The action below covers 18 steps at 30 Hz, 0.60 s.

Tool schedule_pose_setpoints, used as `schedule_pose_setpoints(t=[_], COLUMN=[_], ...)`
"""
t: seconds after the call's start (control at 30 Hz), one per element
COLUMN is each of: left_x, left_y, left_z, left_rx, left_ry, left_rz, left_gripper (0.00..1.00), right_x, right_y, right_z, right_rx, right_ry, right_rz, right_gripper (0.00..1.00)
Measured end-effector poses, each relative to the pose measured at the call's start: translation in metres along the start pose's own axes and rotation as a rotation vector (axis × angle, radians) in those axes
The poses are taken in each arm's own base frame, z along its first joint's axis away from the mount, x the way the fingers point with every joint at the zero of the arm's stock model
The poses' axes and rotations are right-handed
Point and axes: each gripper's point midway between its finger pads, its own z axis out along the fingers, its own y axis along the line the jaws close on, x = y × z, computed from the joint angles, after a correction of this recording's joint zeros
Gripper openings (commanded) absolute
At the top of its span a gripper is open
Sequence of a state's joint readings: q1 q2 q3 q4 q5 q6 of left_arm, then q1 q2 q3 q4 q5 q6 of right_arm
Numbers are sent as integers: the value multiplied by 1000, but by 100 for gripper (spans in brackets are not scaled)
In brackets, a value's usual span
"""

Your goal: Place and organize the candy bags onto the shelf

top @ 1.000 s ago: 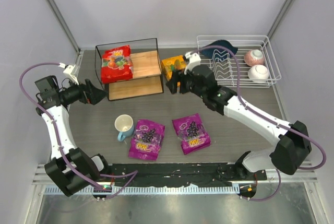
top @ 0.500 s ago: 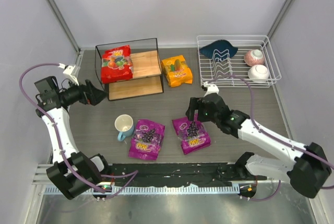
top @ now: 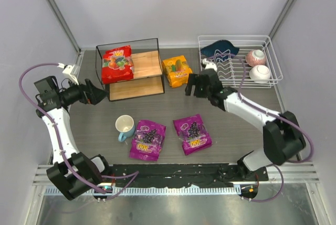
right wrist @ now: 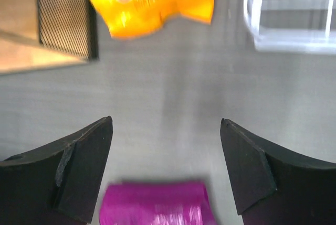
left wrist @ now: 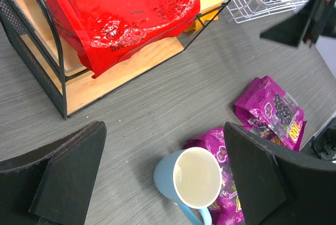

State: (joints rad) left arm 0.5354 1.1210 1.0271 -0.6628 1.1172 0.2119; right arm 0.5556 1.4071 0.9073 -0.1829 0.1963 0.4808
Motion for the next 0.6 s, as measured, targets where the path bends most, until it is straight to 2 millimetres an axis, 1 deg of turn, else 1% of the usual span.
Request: schedule_pose_setpoints(t=[0.17,0.27,0.33,0.4,0.5,0.6], left_x=[-1,-2,-3,-2,-2,-2], left_y=[1,-2,-2,-2,-1,-1], left_z=[-2,-3,-3,-3,-4,-4], left_rx=[-19,-21,-22,-26,-28,-28], left_ry=[-1,-7,-7,-6,-5,-5], left_rz=[12,24,26,26,25,26], left_gripper=[100,100,100,100,100,100], right_x=[-72,-103,-116,-125,-128,-128], right_y=[20,33,40,45,45,41], right_z=[46,72,89,109,134,157], right_rx=[-65,-100,-115,-121,-106,-72], right_ry=[-84,-121,-133,-138,-133,-119], right_rz=[3,-16,-34,-52,-65,-76], right_gripper=[88,88,88,88,88,88])
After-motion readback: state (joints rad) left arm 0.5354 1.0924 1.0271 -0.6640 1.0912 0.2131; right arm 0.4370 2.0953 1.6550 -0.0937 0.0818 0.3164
